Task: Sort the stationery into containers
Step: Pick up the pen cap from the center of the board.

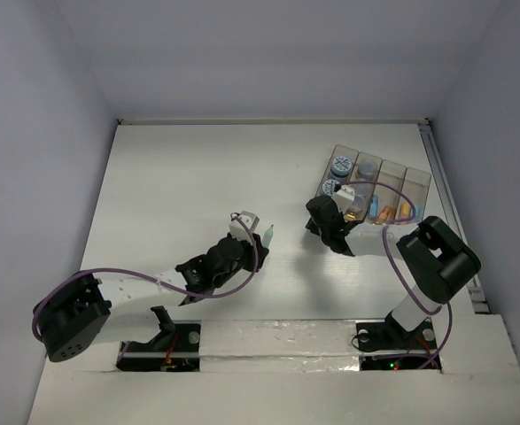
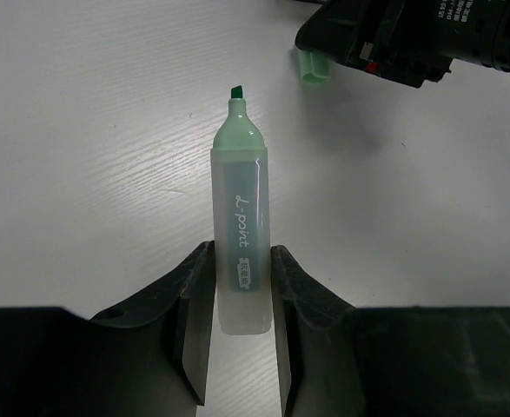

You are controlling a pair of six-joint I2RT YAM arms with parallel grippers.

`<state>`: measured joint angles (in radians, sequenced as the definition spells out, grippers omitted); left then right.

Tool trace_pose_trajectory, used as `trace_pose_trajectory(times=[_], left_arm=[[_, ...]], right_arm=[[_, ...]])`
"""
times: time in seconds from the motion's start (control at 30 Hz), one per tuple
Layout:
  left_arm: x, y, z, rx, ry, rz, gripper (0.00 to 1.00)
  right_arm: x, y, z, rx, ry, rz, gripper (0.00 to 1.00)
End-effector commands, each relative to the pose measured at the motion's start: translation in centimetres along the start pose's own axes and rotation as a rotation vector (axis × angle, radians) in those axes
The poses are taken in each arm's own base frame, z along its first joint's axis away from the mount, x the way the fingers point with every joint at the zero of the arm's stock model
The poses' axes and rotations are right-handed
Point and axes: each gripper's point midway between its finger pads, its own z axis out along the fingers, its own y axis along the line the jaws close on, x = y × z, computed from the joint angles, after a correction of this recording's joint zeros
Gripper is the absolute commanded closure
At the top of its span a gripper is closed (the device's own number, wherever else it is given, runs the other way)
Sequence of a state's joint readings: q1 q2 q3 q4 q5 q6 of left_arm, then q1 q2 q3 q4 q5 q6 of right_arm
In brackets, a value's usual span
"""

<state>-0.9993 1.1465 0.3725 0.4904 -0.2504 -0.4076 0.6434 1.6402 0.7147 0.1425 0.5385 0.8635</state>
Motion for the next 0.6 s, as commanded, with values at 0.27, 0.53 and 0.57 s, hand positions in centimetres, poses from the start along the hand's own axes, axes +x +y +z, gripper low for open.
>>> trace_pose_trajectory(times=[0.27, 0.53, 0.57], left_arm=[[-1.7, -0.5, 0.1, 0.017, -0.065, -0.012, 1.00], [-1.8, -0.5, 0.1, 0.016, -0.067, -0.011, 1.00], [-1.8, -0.5, 0.0, 0.015, -0.067, -0.011, 1.00]], right_arm=[[4.4, -1.9, -0.9, 0.022, 0.219, -0.260, 0.49], [5.3, -1.8, -0.2, 0.035, 0.279, -0.332, 0.50], [5.3, -1.5, -0.3, 0.033, 0.274, -0.340, 0.52]])
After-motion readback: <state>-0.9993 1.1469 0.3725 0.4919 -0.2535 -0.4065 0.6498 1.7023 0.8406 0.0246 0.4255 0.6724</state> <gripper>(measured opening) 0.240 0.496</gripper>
